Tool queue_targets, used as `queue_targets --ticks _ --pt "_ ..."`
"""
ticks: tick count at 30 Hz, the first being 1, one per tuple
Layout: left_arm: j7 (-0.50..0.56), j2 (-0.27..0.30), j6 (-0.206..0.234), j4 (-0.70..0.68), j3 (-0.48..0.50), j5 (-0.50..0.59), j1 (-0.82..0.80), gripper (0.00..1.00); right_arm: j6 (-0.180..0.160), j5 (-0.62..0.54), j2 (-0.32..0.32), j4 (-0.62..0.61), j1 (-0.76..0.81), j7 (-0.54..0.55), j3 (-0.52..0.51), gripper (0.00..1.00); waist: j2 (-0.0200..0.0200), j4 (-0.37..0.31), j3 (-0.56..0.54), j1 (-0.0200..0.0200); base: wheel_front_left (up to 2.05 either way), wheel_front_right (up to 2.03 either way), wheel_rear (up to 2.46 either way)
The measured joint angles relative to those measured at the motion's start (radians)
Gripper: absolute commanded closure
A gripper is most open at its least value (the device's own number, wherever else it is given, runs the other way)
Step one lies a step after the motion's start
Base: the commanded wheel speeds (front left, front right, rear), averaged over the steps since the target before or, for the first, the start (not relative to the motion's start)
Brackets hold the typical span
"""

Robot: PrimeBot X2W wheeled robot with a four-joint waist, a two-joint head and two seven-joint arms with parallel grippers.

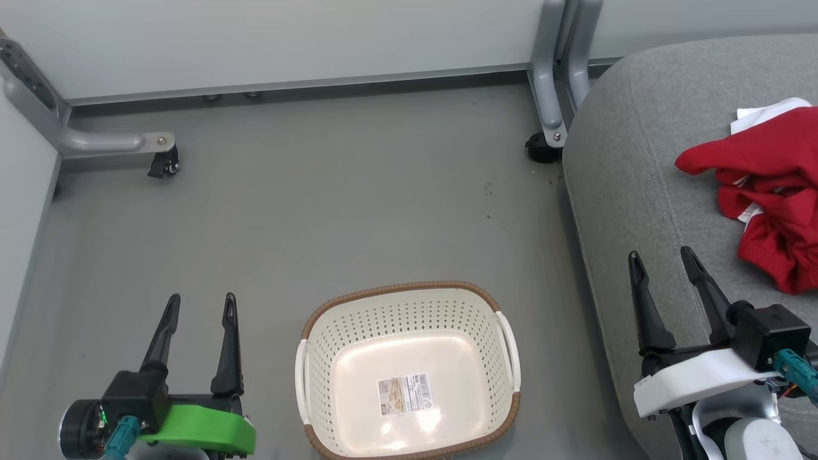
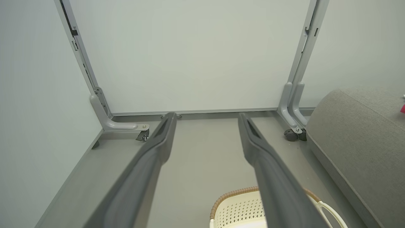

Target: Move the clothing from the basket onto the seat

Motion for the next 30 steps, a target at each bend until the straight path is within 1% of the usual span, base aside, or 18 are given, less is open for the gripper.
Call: queue_targets --ticks 4,11,30 --pt "0.000 -0.006 -0.012 0.014 -0.001 0.008 0.018 0.00 0.000 0.009 0.000 -0.001 0.020 0.013 0.002 0.00 0.0000 -0.004 -0.031 0.0000 0.00 0.00 0.00" --pt "0.000 -0.012 -0.021 0.037 0.002 0.015 0.028 0.00 0.000 0.017 0.000 -0.003 0.041 0.025 0.007 0.00 0.0000 -0.009 -0.065 0.0000 0.00 0.00 0.00" --pt "0.000 -0.026 -0.036 0.077 0.015 0.027 0.030 0.00 0.000 0.008 0.000 -0.004 0.051 0.044 0.018 0.00 0.0000 0.001 -0.087 0.0000 0.00 0.00 0.00"
